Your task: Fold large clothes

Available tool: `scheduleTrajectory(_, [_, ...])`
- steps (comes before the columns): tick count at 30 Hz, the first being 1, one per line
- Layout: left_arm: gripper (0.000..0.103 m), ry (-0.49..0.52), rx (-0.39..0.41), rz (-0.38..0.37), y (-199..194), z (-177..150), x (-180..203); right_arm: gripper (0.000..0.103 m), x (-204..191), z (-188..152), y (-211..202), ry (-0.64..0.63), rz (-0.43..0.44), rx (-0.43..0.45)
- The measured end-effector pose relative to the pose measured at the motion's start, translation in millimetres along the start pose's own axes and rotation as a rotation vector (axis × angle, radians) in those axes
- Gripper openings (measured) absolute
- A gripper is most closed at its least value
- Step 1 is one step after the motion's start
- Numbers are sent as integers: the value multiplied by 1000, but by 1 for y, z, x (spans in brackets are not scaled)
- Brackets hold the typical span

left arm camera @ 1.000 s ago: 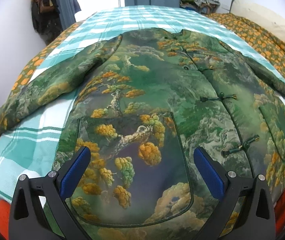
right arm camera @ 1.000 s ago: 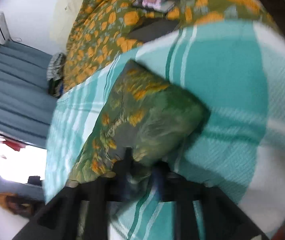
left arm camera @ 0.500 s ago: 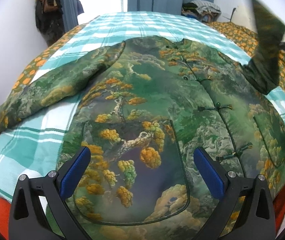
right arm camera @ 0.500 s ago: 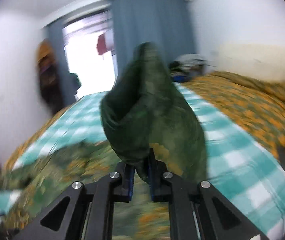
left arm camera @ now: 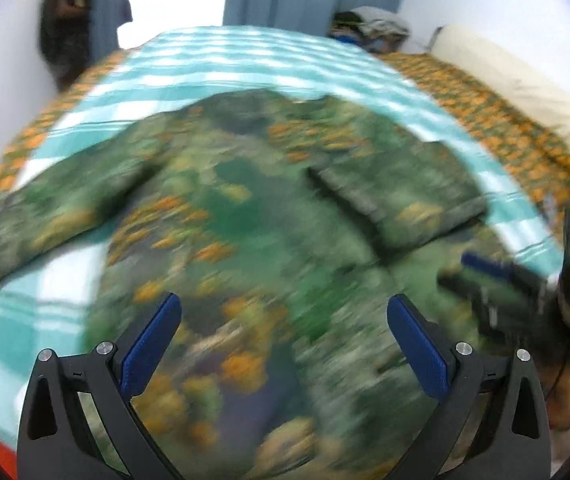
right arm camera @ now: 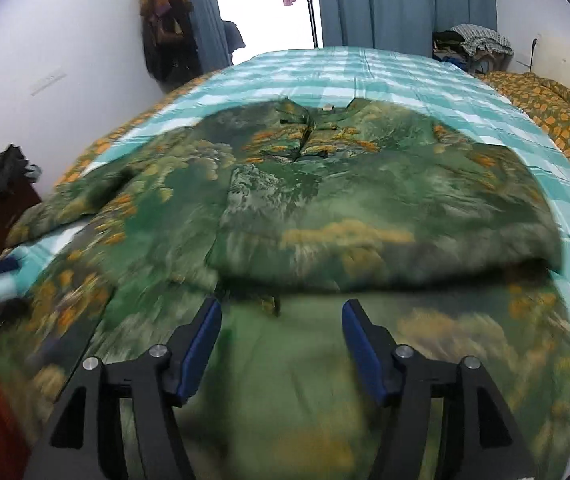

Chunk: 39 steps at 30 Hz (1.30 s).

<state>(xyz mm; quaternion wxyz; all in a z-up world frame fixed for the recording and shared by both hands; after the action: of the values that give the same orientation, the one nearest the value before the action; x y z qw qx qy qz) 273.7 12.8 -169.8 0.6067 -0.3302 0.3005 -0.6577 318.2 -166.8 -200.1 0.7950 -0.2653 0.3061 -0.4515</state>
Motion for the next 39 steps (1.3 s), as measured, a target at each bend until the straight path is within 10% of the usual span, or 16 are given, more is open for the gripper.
scheduleTrajectory(4, [102, -8, -129, -165, 54, 32, 46, 70, 9, -12, -32, 52, 20, 41])
scheduleTrajectory(7, [92, -16, -180, -125, 102, 50, 72, 70, 14, -18, -46, 55, 20, 76])
scheduleTrajectory(12, [10, 34, -225, -39, 140, 63, 96, 70, 28, -23, -54, 58, 2, 92])
scheduleTrajectory(21, [8, 68, -39, 16, 121, 157, 63, 70, 141, 51, -62, 209, -81, 148])
scheduleTrajectory(28, [10, 24, -105, 62, 173, 123, 35, 70, 205, 131, 29, 183, -80, 12])
scheduleTrajectory(32, [13, 13, -110, 59, 191, 101, 28, 70, 224, 99, 108, 157, -153, -200])
scheduleTrajectory(39, [14, -24, -79, 13, 194, 96, 20, 70, 213, 105, 106, 136, -199, -236])
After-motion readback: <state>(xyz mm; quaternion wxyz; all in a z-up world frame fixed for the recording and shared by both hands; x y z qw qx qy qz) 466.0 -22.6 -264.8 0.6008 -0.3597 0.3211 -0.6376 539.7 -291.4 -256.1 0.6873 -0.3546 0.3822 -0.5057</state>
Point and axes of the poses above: each gripper's, at about its wrist camera, not at the fingertips, and y roughly the way its jaws point, x to its right, z to its top, the point moved 7 cm from there along y, roughly the way its jaws point, and after that the axes turned 10 degrees about z, right-handed, at the moved point
